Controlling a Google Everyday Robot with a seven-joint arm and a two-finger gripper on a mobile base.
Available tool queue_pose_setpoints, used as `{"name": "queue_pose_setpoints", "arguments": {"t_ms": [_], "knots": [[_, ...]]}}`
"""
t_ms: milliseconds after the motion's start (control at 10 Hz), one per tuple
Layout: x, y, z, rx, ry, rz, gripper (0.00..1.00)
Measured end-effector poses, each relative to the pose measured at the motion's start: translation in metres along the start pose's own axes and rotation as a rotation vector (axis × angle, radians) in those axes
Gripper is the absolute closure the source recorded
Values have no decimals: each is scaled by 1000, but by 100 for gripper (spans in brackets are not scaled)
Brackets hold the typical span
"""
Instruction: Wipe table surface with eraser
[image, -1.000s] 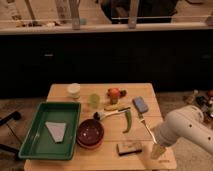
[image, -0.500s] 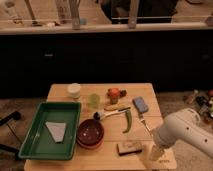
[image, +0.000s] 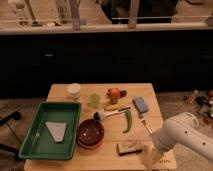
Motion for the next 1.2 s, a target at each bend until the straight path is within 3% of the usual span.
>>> {"name": "queue_pose_setpoints", "arguments": {"t_ms": [200, 700, 1200], "knots": [[-5, 2, 1, 10, -14, -25, 20], [-41, 10, 7, 59, -26, -171, 20], [-71, 12, 18, 57, -42, -313, 20]]}}
